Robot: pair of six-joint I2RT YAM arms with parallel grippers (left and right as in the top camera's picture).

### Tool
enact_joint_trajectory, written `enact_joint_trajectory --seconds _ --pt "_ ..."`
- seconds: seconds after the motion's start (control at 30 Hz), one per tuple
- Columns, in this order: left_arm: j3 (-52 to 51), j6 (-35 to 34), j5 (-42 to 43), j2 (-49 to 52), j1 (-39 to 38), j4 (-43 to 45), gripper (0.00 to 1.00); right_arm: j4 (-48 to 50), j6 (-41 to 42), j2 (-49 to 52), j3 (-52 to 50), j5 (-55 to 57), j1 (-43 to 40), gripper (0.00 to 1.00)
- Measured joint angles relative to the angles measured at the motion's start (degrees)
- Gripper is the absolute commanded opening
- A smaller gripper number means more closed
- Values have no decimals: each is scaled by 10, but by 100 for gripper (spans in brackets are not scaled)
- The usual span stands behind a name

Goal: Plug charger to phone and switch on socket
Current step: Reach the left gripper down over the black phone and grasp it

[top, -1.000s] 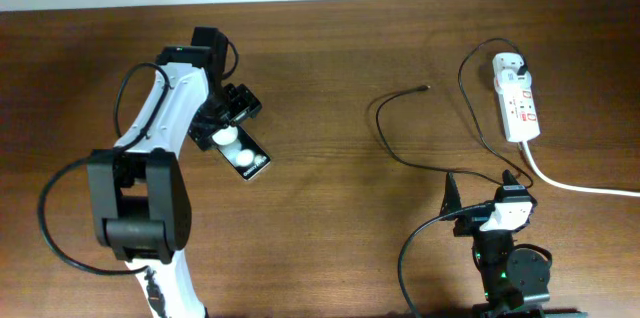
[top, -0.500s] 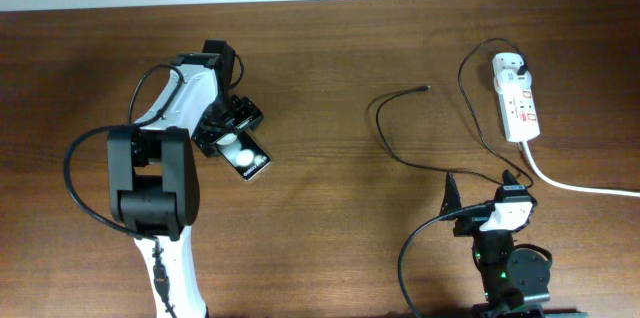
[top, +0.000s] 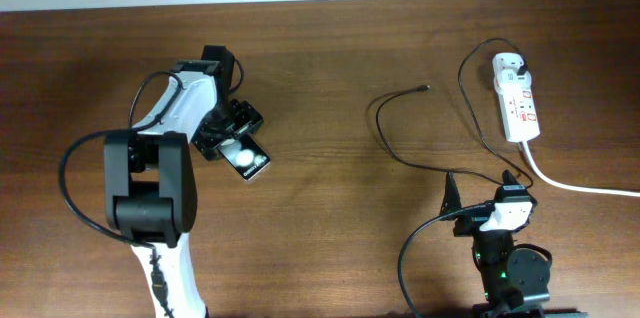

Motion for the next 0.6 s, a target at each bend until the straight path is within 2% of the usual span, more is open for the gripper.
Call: enact_joint_trajectory --seconds 0.17,0.3,0.6 --pt "-5 -2 2 -3 0 3 71 0 0 0 0 0 0 99" --pt "-5 -4 2 -4 0 3 67 0 0 0 0 0 0 99" --pt "26 5 14 11 3 -30 66 0 0 0 0 0 0 99"
